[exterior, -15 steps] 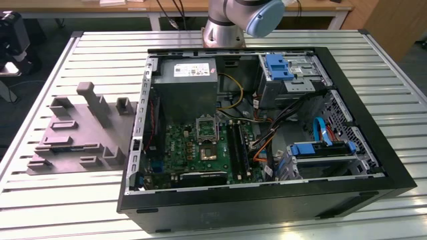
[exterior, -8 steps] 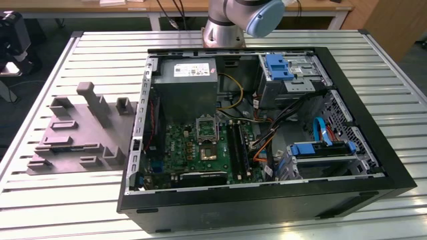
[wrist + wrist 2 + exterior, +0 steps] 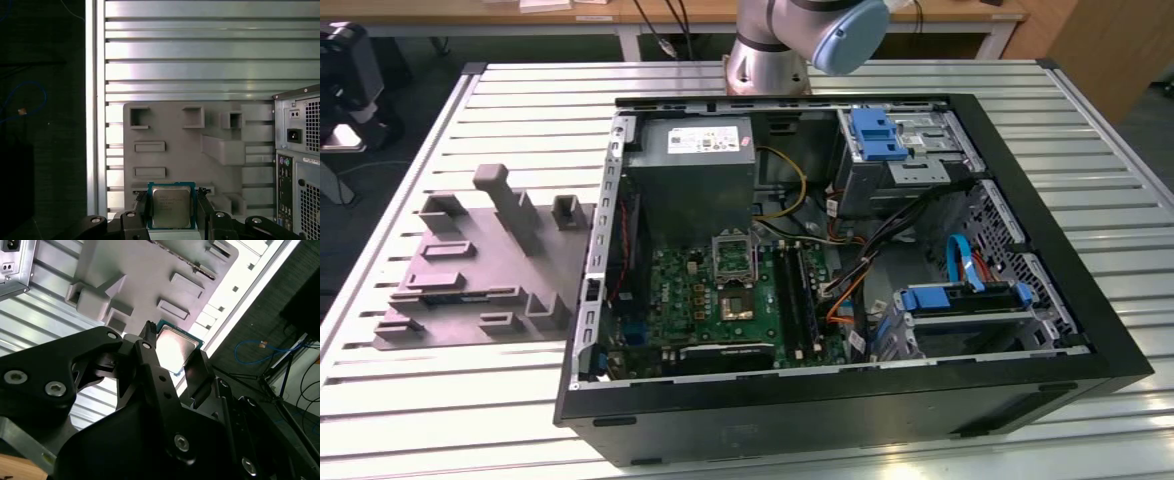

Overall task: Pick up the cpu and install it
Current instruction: 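Pick up the cpu and move it towards the insertion slot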

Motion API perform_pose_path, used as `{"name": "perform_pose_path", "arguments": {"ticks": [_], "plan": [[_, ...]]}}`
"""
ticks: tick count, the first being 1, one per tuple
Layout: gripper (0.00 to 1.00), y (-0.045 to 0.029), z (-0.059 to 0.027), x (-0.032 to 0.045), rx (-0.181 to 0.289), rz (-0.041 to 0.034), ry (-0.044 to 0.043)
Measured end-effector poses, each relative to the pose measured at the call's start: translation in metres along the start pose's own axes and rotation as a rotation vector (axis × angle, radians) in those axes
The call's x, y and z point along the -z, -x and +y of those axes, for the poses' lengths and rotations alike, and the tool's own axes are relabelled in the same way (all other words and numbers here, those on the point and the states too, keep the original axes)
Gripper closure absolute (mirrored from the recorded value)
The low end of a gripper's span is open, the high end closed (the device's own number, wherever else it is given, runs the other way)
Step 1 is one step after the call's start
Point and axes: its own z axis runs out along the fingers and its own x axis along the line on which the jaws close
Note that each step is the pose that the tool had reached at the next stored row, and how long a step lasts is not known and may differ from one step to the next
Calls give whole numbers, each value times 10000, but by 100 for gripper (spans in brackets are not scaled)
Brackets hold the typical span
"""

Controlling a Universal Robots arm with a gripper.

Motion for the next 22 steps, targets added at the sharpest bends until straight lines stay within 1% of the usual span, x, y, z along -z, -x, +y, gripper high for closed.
{"name": "perform_pose_path", "arguments": {"ticks": [22], "plan": [[53,61,2,-1,0,0,0]]}}
